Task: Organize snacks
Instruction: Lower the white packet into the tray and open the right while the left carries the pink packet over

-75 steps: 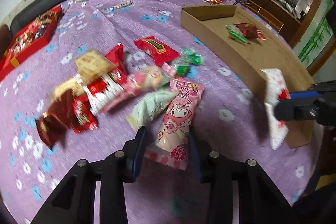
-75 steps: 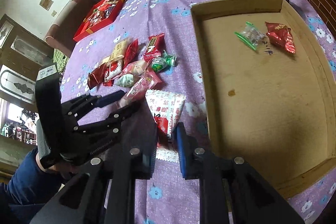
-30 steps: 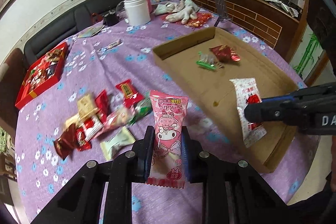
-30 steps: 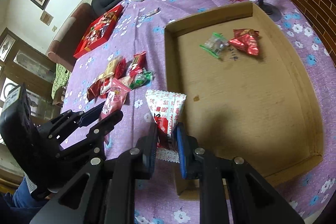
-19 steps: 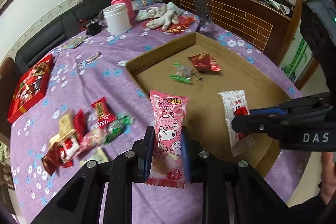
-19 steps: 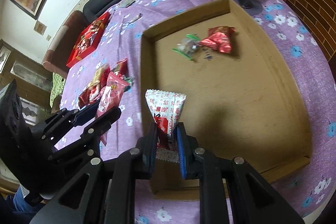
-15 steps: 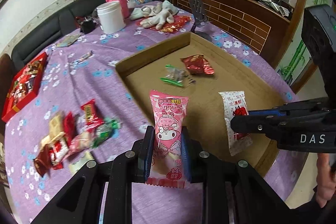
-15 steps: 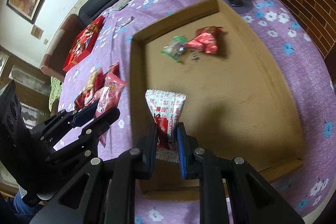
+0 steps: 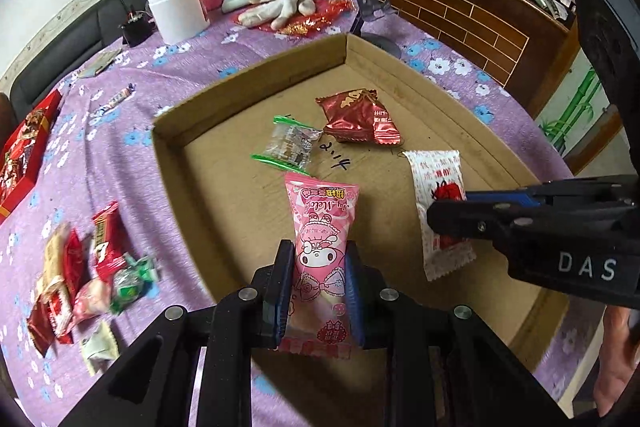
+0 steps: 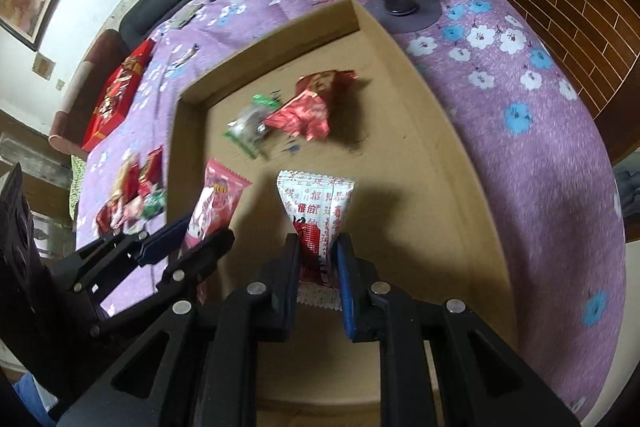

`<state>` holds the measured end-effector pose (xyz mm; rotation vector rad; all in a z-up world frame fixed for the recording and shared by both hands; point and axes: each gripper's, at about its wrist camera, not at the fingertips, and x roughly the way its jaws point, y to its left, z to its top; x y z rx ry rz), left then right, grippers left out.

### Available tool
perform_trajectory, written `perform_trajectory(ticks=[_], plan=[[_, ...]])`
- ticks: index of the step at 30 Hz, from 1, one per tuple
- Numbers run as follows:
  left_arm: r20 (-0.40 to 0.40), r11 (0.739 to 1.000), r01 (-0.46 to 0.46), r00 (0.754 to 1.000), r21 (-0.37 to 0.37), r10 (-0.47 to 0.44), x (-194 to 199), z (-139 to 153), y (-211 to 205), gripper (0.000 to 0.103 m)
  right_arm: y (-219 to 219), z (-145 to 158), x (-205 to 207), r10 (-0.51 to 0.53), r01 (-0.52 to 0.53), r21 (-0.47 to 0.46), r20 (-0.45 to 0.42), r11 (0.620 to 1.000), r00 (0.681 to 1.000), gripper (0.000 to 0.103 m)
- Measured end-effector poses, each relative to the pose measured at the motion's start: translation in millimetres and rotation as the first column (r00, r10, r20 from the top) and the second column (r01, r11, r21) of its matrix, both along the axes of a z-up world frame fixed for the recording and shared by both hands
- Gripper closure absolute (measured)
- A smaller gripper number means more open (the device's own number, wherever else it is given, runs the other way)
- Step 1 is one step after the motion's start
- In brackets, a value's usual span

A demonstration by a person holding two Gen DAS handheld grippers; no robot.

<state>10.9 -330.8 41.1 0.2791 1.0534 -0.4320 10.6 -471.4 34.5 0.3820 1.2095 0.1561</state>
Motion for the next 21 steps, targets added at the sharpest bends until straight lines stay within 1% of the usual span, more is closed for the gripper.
perform_trajectory(ticks=[8,16,21], plan=[[-0.016,0.999,-0.038,0.999,0.011,0.038,15.8,-12.7,-0.8,0.079,1.7,-10.1,19.0,0.009,-0.010,-0.022,-0.018,1.000,1.000,0.086],[0.007,1.000,-0.019,1.000,0.013,0.019,13.2,-9.6,-2.5,0.079,5.4,-8.6,21.0,0.013,-0.014,-0.043,-0.019,0.999,1.000,0.085],[0.004,1.000,-0.017,1.000,0.009,0.017,12.9,-7.6,-1.9,0.079,7.5,-4.2,18.7,0.013,-0.014,-0.054,-0.009,0.998,1.000,0.085]])
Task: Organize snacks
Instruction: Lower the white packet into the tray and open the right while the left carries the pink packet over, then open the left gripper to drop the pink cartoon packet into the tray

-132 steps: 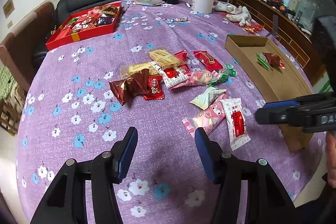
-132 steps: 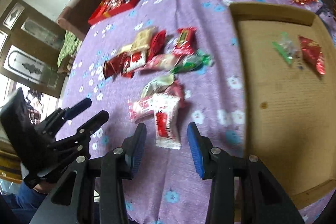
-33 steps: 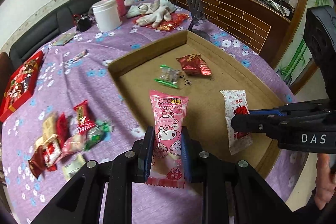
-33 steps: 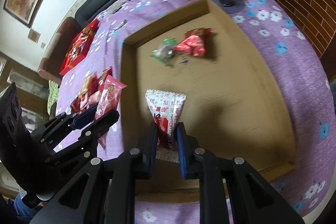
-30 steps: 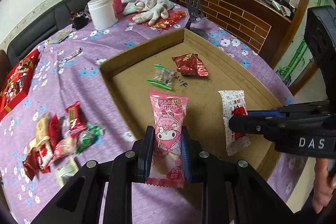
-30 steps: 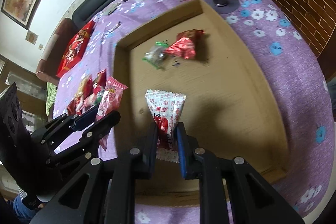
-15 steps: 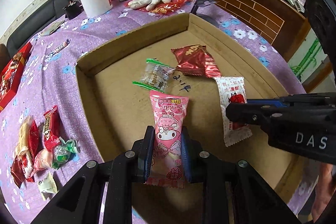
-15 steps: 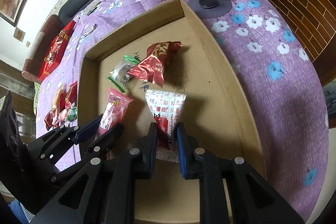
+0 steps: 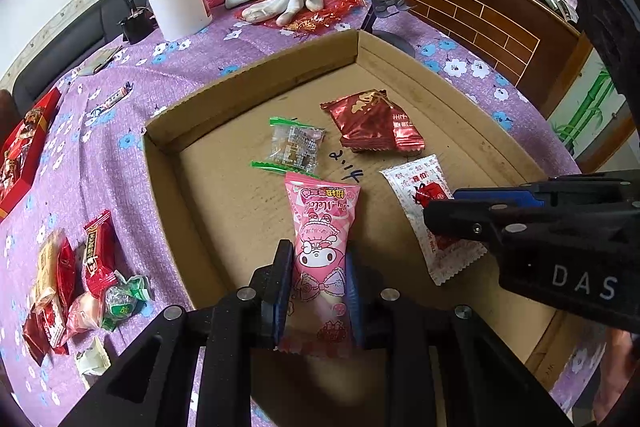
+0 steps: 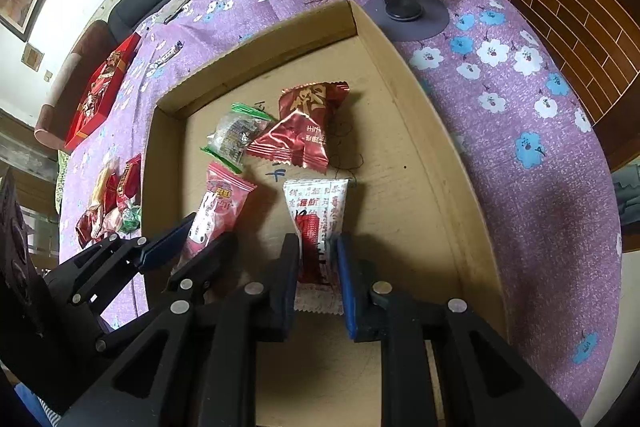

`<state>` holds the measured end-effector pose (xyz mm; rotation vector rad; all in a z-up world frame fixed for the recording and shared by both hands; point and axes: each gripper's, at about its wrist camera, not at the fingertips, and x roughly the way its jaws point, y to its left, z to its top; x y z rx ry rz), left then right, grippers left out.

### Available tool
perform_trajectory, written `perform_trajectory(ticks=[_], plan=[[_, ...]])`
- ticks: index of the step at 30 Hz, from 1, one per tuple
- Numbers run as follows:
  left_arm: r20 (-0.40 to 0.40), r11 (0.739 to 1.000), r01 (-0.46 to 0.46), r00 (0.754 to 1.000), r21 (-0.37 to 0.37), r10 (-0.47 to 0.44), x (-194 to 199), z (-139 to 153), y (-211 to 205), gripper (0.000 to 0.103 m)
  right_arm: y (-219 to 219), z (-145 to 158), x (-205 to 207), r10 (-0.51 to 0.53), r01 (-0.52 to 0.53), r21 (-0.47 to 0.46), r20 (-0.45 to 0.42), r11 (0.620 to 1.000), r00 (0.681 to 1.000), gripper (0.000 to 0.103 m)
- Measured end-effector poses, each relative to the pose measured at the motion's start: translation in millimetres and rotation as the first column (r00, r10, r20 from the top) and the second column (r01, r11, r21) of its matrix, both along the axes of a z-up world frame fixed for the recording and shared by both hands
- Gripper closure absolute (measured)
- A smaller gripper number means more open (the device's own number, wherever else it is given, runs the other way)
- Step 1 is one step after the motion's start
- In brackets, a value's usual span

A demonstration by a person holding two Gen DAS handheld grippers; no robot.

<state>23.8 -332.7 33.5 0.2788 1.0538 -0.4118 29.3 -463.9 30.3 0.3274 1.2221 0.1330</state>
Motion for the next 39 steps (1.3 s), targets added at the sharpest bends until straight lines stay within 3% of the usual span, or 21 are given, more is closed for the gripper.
perform_trajectory(ticks=[15,25,39], plan=[[0.032,1.000,0.009,0.999,-0.023,-0.008,-7.8,16.6,6.8,0.078,2.5,18.5,-16.1,-0.024,0.025,-0.019,0.034,0.999,0.999,0.079],[0.070,0.998,0.014,0.997,-0.057,-0.010,-23.0,40.5,27.0,0.078,14.5,40.3,-30.7,-0.046,0.044,0.025,0.063,0.999,0.997,0.079],[0.087,0.991,-0.069,0.993,-0.113,0.079,-35.0,61.9,100.8,0.078,88.2,64.4,-33.6,0.059,-0.065,0.066,0.095,0.996,0.994,0.076]])
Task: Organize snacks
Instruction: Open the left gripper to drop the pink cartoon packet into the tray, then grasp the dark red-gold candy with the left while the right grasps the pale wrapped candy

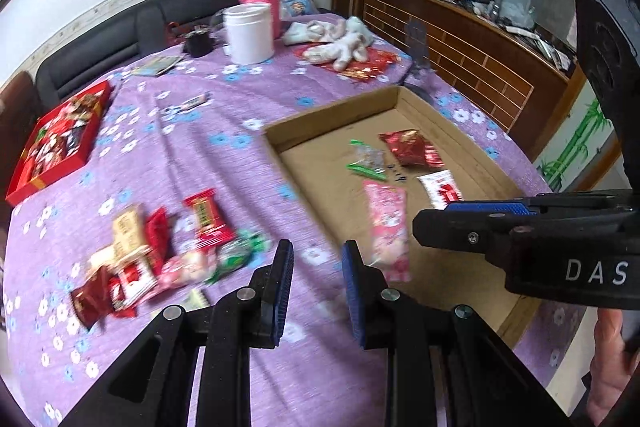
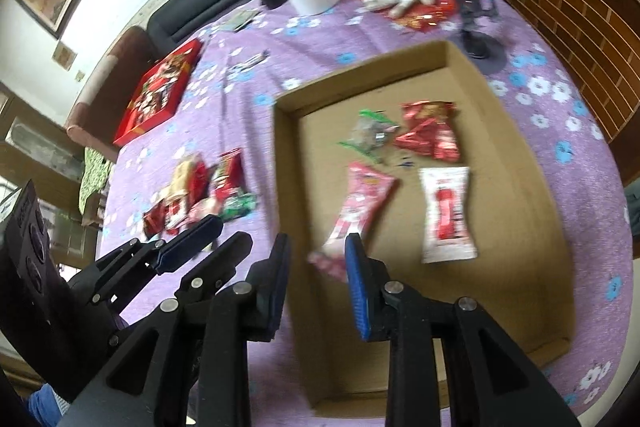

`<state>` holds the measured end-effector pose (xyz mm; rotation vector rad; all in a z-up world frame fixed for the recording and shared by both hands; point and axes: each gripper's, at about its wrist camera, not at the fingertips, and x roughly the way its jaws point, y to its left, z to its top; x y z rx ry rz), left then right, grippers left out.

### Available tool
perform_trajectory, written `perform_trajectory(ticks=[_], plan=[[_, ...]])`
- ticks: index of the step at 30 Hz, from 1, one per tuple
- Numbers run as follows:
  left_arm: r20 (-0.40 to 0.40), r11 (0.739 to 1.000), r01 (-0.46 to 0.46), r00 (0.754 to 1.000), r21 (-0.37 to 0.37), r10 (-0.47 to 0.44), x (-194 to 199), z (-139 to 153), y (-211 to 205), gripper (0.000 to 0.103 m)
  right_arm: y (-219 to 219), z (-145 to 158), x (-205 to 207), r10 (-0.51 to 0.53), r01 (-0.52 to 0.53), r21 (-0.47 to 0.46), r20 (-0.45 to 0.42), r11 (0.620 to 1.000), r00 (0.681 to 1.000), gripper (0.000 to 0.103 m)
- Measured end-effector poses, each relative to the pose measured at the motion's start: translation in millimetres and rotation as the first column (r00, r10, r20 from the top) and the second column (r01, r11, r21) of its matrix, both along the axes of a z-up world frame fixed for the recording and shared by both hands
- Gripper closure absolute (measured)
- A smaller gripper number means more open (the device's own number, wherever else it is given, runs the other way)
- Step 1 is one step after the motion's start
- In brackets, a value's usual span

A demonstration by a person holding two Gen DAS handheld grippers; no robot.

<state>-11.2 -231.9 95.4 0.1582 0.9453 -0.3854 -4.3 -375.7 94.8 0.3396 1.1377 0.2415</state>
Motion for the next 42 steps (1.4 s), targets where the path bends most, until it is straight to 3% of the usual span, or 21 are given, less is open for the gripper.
perform_trajectory(ticks=[10,17,21,24,27,31,35,37,42], plan=[[-0.021,0.990,-0.137,0.990,-0.021,0.136,-4.6,-6.0,86.6,0.073,63.7,-13.0,-3.6,0.116,-0.116,0.008,-0.043,0.993,0.992,0.076],[-0.054,0.955,-0.293,0.955,-0.034,0.291,12.9,-14.5,178.6,0.073,94.5,-28.2,-9.6,0.146,-0.145,0.020,-0.079,0.989,0.986,0.076],[-0.080,0.940,-0.337,0.940,-0.057,0.333,40.3,-22.3,220.3,0.072,97.9,-31.2,-11.2,0.124,-0.123,0.022,-0.086,0.992,0.989,0.076],[-0.138,0.939,-0.323,0.942,-0.118,0.306,67.6,-33.6,238.7,0.050,99.1,-32.3,-13.0,0.104,-0.102,0.019,-0.092,0.995,0.990,0.076],[-0.223,0.944,-0.264,0.950,-0.196,0.219,84.4,-52.3,239.6,0.050,101.0,-32.8,-15.0,0.088,-0.087,0.014,-0.097,0.996,0.991,0.076],[-0.282,0.955,-0.218,0.946,-0.202,0.156,77.4,-69.9,228.9,0.050,102.0,-31.8,-16.5,0.075,-0.075,0.005,-0.097,0.997,0.992,0.076],[-0.261,0.969,-0.110,0.964,-0.220,0.050,40.3,-64.4,205.5,0.050,104.0,-33.0,-15.0,0.069,-0.069,0.000,-0.102,0.998,0.992,0.076],[-0.200,0.980,-0.089,0.978,-0.178,0.052,24.3,-57.4,195.9,0.050,105.3,-35.0,-13.6,0.069,-0.069,0.001,-0.107,0.998,0.992,0.076],[-0.167,0.993,-0.081,0.984,-0.084,0.067,29.8,-62.3,186.4,0.050,112.2,-38.8,-9.3,0.077,-0.077,0.002,-0.115,0.997,0.990,0.076]])
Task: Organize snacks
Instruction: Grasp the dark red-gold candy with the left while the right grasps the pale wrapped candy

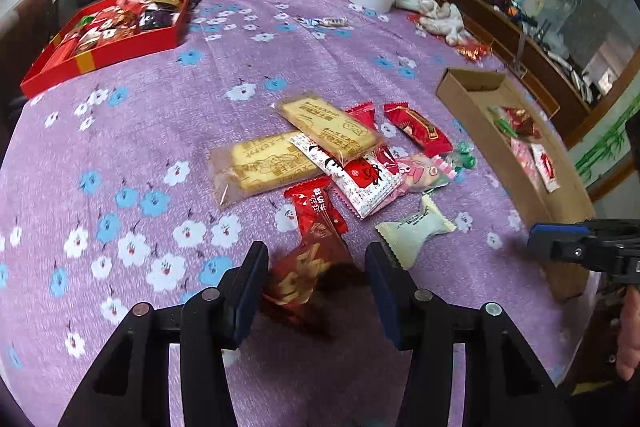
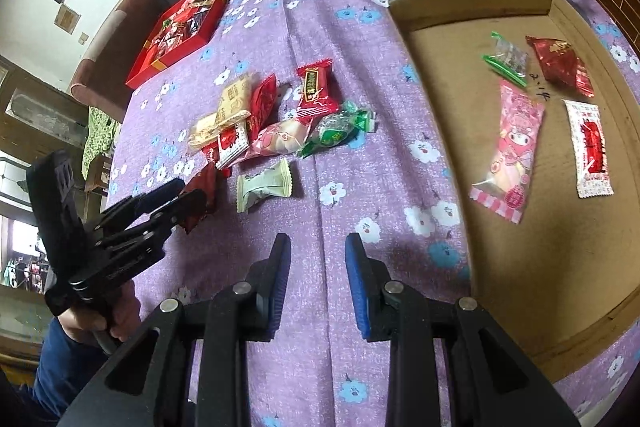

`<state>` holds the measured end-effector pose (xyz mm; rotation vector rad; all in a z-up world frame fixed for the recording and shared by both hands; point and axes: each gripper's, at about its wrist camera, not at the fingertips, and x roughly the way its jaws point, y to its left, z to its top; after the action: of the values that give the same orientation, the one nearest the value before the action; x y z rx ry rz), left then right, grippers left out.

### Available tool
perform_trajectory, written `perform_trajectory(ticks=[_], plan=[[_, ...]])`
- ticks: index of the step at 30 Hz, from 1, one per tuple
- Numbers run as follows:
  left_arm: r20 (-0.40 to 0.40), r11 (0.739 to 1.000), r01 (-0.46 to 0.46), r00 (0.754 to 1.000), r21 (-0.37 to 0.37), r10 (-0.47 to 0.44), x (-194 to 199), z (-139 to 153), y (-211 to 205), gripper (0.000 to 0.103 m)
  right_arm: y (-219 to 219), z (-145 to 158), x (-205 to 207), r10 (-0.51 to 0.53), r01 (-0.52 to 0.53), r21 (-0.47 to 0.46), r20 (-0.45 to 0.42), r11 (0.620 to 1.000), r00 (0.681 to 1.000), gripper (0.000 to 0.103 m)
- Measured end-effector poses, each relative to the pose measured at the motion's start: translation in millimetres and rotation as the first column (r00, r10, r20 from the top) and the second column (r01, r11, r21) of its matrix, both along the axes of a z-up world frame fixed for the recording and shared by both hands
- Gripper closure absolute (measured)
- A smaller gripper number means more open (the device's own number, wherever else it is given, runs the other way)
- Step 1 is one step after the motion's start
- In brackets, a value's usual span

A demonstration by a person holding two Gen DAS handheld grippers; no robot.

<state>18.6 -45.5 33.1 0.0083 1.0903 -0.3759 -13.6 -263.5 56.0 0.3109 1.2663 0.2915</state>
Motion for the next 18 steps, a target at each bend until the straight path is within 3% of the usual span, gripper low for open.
perform_trajectory(ticks=[5,7,14,15,18], plan=[[0.009,0.996,0.077,0.997,0.046,-0.077,-6.5,-8.8,-8.5,0.051,10.3,0.7,7.7,0.032,-0.032,0.010,0.015,0.999,0.999,0.076],[0.031,0.995,0.080,0.996,0.060,-0.082,-14.0,-4.9,-7.9,0.060,15.4,-0.4,14.5,0.052,-0.053,0.009,0.017,0.999,0.998,0.076],[0.044,0.996,0.021,0.999,0.083,-0.025,-37.5,-1.4,8.1,0.061,44.3,-17.1,50.0,0.134,-0.133,0.047,-0.008,0.990,0.991,0.072],[0.047,0.997,0.007,0.999,0.081,-0.011,-40.9,-0.4,11.4,0.073,47.6,-20.9,55.2,0.139,-0.138,0.053,-0.013,0.989,0.990,0.072],[0.039,0.998,-0.027,0.999,0.048,0.025,-47.1,4.1,23.3,0.076,55.5,-32.0,67.4,0.146,-0.144,0.061,-0.022,0.988,0.989,0.070]])
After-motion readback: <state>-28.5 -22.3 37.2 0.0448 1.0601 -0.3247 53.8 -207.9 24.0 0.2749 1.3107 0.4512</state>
